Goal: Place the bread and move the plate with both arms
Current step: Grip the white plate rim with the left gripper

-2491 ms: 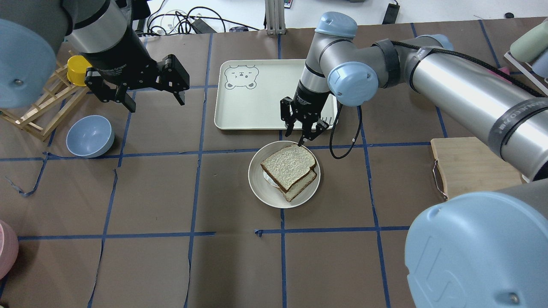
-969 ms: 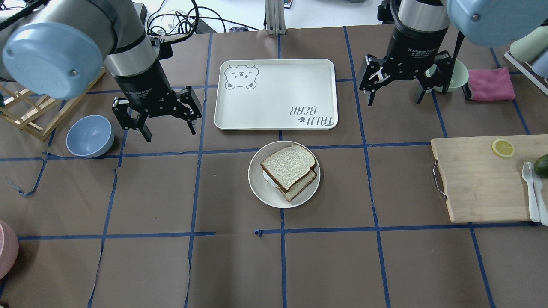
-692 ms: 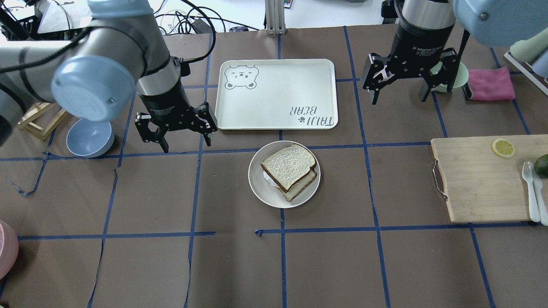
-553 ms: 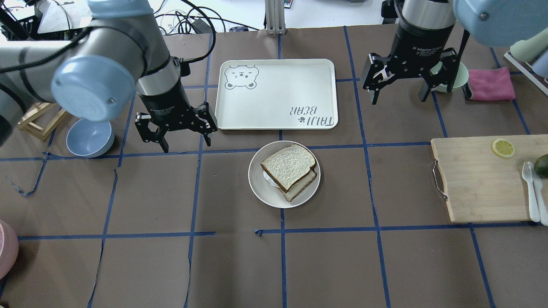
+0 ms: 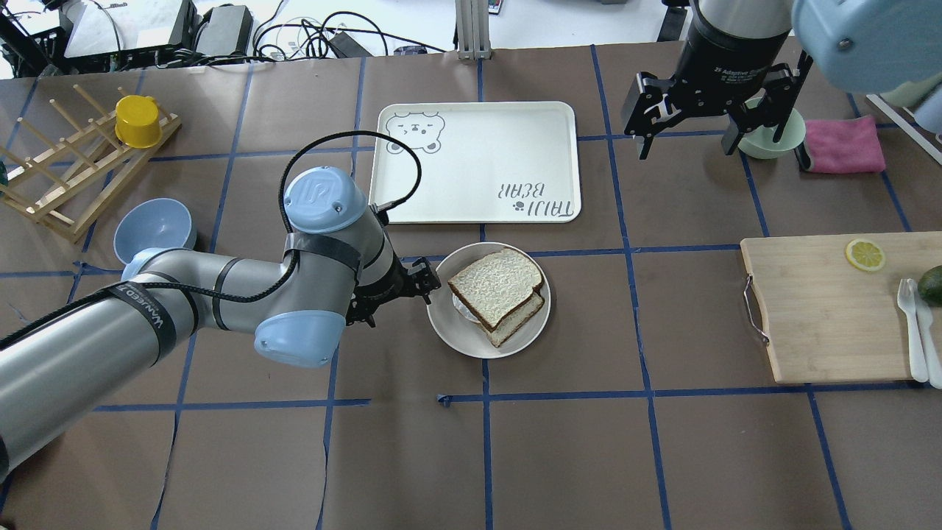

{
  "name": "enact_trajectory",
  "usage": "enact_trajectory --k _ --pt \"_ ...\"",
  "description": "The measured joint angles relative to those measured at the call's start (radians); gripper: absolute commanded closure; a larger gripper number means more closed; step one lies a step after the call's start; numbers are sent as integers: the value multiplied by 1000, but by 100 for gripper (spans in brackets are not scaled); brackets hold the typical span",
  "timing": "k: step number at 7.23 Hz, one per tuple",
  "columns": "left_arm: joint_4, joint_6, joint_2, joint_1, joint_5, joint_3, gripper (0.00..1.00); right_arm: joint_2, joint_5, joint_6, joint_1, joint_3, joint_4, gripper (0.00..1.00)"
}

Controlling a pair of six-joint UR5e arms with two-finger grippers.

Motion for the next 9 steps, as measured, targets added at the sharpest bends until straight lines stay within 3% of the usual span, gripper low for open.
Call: enact_trajectory --k 1,3,5,6,9 --pt "23 -51 -17 -8 -22 -4 25 -6 -1 -3 0 0 -10 0" --pt "39 -81 -36 -21 -36 -6 43 -9 -2 0 0 3 -35 0" --pt "63 -85 -53 -27 -40 -5 95 -11 5 0 0 3 -45 0" --pt "77 -84 -61 -31 -40 -4 100 -11 8 0 -1 3 -46 0" --pt "101 -57 -64 -35 -37 5 100 -12 2 -1 -1 3 -46 0"
